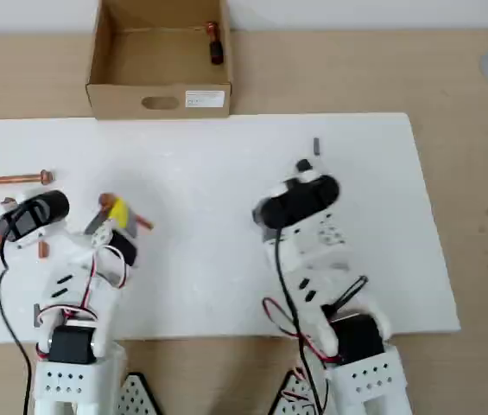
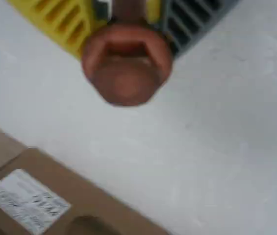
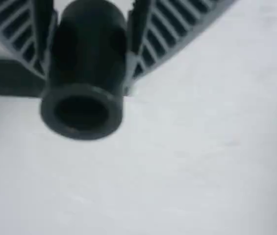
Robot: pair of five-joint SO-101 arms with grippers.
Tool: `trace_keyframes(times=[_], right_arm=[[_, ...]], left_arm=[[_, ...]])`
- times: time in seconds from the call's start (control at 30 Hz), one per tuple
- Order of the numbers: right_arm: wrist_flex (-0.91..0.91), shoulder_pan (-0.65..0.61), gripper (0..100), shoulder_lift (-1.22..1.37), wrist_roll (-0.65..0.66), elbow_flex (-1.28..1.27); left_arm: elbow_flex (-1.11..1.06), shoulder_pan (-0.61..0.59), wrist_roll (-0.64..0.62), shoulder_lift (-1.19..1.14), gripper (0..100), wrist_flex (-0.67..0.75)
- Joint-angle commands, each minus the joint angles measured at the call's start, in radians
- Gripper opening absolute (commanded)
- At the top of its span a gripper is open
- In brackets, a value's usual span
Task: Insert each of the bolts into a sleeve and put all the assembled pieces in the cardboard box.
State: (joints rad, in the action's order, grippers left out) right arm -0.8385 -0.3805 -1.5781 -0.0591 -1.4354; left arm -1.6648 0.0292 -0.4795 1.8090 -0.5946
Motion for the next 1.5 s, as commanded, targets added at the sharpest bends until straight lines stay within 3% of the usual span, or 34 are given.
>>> trace_keyframes(times=[0.0, 0.33, 0.47, 0.7, 1.03, 1.47], right_arm=[[0.017, -0.087, 0.9, -0.016, 0.002, 0.005], [0.017, -0.236, 0.9, -0.018, 0.181, -0.013], [0.017, -0.266, 0.9, -0.018, 0.189, -0.016], [0.021, -0.272, 0.9, -0.019, 0.253, -0.021], [0.035, -0.271, 0.9, -0.019, 0.273, -0.016], [0.066, -0.275, 0.9, -0.019, 0.307, -0.002]], left_arm=[[0.064, 0.103, -0.04, 0.018, 0, 0.123], [0.166, 0.304, -0.04, 0.016, 0, 0.181], [0.206, 0.35, -0.04, 0.013, 0, 0.181], [0.233, 0.358, -0.04, 0.012, 0, 0.169], [0.321, 0.359, -0.035, 0.012, 0, -0.021], [0.308, 0.359, -0.034, 0.012, 0, -0.034]])
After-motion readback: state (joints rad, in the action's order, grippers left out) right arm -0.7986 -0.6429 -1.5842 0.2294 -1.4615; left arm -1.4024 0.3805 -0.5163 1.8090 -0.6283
